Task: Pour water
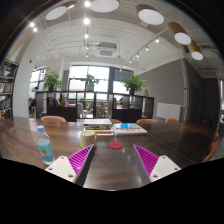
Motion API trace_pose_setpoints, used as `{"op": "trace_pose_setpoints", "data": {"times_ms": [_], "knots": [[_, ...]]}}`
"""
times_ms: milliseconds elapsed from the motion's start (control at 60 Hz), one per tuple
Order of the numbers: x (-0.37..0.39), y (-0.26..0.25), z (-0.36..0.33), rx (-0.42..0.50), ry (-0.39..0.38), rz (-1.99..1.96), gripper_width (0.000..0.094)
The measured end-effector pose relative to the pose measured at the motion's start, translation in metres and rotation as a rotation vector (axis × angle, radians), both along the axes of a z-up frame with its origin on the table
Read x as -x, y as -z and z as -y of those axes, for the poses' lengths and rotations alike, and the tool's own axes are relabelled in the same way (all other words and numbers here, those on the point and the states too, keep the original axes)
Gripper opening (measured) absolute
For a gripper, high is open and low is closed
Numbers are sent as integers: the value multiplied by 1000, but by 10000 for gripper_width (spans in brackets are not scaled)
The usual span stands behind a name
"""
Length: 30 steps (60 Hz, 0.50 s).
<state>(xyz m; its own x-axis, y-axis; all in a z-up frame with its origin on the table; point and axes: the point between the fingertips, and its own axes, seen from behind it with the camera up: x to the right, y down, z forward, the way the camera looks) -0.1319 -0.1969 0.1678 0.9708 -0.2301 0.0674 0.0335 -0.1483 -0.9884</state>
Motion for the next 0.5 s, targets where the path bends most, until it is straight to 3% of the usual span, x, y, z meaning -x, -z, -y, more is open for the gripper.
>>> {"op": "trace_pose_setpoints", "data": {"times_ms": [150, 250, 383, 500], "knots": [[41, 6, -4, 9, -85, -6, 792], [142, 36, -19, 5, -185, -48, 802], [217, 47, -34, 4, -323, -59, 793], [250, 47, -53, -13, -373, -110, 795]]}}
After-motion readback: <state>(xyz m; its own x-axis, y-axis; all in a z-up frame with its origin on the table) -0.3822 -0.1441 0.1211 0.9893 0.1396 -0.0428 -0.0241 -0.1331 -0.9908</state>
